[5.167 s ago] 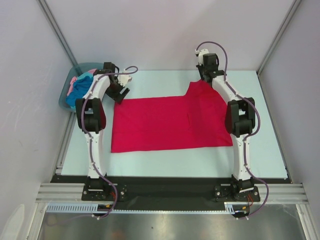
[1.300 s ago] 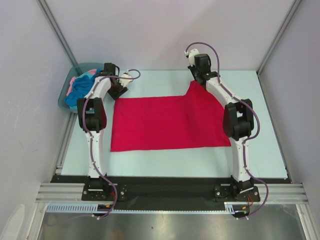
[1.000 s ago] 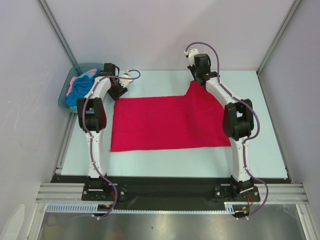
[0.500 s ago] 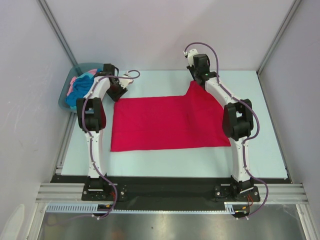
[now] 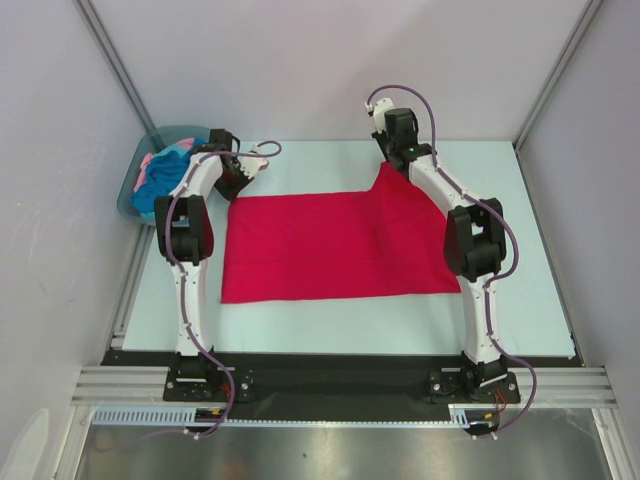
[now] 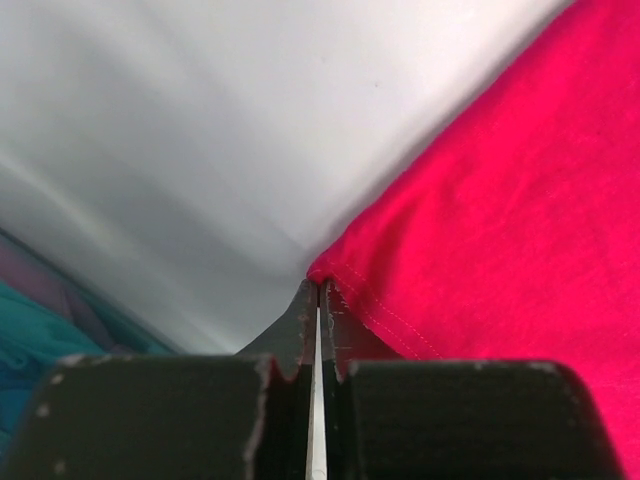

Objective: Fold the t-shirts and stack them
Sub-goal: Fold the tshirt

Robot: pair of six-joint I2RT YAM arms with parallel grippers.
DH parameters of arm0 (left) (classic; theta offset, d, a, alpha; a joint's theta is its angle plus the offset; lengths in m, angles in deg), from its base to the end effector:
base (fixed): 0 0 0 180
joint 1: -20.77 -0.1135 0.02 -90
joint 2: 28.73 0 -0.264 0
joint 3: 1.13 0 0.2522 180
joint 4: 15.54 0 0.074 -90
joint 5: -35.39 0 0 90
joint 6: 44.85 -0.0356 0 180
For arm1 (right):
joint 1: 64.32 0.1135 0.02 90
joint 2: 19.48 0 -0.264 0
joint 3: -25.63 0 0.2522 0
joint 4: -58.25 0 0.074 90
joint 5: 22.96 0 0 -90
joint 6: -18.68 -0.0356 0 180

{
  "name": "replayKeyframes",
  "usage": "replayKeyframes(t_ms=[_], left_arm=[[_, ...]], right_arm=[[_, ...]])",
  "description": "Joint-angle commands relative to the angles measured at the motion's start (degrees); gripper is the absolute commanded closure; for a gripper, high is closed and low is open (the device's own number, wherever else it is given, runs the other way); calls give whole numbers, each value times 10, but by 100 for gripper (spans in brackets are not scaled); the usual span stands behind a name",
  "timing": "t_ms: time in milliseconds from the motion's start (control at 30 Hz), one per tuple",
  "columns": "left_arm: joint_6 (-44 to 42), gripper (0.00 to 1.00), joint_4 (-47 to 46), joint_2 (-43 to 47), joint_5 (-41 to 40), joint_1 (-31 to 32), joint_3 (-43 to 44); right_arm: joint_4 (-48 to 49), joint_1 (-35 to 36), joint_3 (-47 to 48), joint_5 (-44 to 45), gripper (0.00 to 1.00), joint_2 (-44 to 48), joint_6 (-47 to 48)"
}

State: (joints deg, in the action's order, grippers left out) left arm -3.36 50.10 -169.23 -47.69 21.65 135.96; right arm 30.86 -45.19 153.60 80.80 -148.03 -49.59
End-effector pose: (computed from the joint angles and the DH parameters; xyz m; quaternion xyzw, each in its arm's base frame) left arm 0.5144 -0.0122 0.1643 0.4200 0.8872 0.0190 0.1900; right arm 0.5060 0.1665 0.2665 -0.2392 0.8189 -0.1142 0.5091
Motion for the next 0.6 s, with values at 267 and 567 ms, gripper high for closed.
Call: replayKeyframes(t_ms=[267,567], left_arm=[[55,100,-63,79,40,8,-38],[25,100,-61,124,30,9,-87]], right_arm=[[-28,-2,-52,-56,100,51,60],[-89,-44,-134,-136,100,104,131]])
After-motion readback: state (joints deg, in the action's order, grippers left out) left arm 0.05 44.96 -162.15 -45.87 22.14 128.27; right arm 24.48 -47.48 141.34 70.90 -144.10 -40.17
